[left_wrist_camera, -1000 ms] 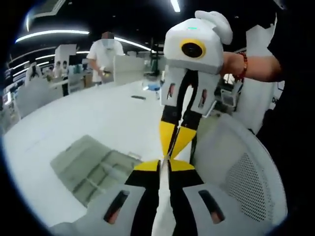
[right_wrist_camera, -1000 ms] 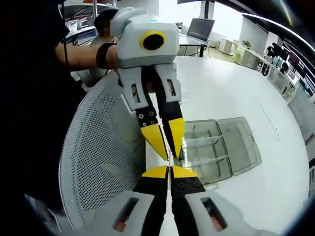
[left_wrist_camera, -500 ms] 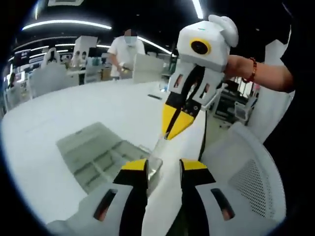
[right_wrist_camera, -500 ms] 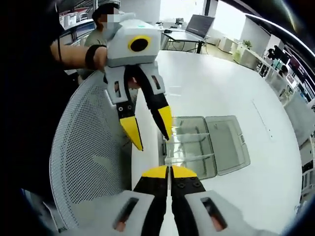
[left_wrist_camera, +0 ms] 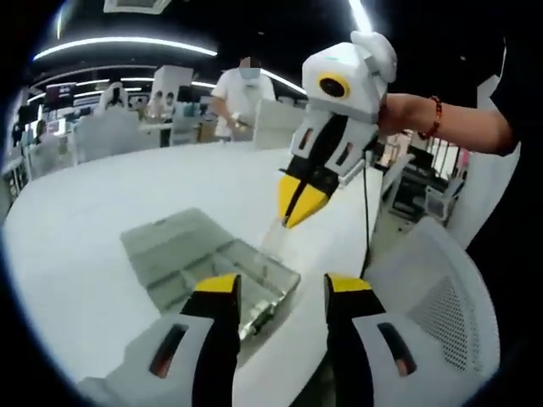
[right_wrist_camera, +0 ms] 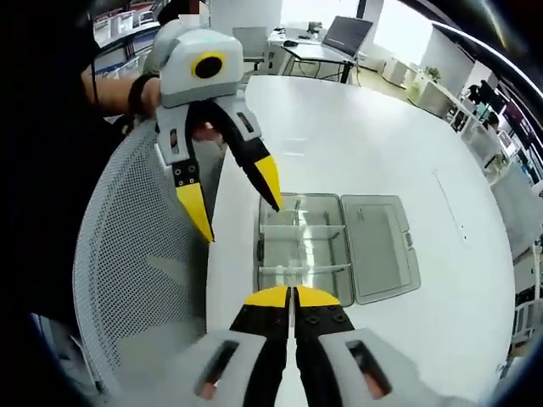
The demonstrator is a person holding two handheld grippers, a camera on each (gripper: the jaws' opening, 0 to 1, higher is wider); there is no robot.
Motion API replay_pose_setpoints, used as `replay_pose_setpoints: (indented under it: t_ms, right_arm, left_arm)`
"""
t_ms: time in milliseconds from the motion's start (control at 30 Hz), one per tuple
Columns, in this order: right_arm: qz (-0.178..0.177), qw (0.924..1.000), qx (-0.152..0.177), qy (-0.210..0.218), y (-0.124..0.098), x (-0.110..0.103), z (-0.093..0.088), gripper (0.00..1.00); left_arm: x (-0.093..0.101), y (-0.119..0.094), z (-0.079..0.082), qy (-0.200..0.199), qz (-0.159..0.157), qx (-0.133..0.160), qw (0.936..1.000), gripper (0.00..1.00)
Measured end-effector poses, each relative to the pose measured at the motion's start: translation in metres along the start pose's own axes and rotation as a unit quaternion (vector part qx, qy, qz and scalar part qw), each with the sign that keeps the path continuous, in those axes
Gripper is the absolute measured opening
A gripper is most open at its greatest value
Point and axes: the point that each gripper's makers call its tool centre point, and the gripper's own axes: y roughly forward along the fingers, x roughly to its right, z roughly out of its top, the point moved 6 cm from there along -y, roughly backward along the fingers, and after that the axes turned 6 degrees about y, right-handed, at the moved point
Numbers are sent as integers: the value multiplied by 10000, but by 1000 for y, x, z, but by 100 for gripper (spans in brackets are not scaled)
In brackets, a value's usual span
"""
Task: Insert the divider into the dual guide fixture by aligning both edges with the guide slots and pushing it downward to the bottom, including one-sided entry, uneven engagement, binding, and posture correction.
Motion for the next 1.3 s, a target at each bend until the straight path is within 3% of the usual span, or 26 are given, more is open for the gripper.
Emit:
replay_pose_setpoints:
  t_ms: [400,533,933,1300]
  right_arm:
    - [86,9997,-212,-79,7,11,-1,0]
    - [151,9993,-329,-97,13,14,-3,0]
    - [258,9980,-562,-158,22,20,-6,0]
    - [292,9971,-672,-196,29,21,-9,0]
  left_arm:
    - [-1,0,-4,60,108,-34,9999,55]
    - [-3,1,-5,95,206,-17,9997,66]
    - [-3,1,-11,-38,174,-140,9997,66]
    - [-7,1,-11,-169,274,-53,9995,72]
